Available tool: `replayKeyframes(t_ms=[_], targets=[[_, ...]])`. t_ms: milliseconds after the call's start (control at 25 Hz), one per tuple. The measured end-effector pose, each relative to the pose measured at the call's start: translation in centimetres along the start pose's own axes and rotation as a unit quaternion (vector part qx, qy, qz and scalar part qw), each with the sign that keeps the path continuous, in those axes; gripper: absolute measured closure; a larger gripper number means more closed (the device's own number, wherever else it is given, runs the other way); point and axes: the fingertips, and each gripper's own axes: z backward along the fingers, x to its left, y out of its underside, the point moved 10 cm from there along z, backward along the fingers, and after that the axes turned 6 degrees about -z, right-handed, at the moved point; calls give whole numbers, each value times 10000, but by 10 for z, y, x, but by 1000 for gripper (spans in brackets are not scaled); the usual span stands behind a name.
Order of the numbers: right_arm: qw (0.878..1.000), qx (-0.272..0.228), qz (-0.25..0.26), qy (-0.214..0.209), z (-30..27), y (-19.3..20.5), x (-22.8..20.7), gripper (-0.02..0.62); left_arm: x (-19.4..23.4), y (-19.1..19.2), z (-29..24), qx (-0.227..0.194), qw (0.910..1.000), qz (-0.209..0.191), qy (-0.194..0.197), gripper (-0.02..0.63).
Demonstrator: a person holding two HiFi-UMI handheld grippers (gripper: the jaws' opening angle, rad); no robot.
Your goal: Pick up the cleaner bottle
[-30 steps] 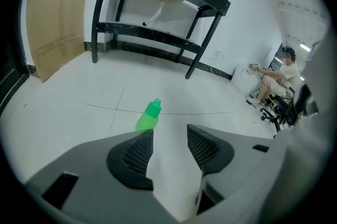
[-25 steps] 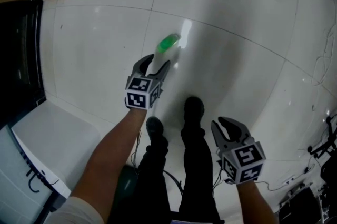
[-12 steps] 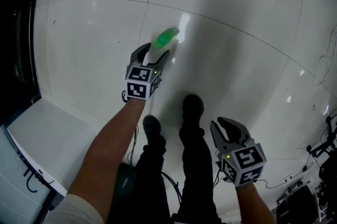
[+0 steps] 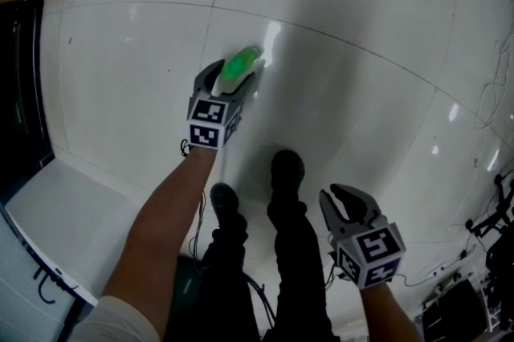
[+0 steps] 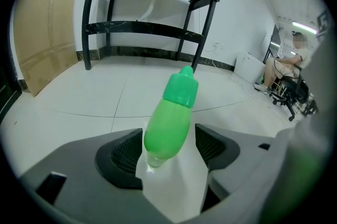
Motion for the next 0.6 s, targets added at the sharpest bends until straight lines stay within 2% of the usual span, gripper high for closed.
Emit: replayKeyframes(t_ms=[440,600], targets=[[9999,145,0,16,-20,6,-1,505,5,2,-23,-333,9989,-317,81,298],[9998,175,7,26,-23,9,-3,505,-2,-5,-30,-425,9974,-508,274,299]])
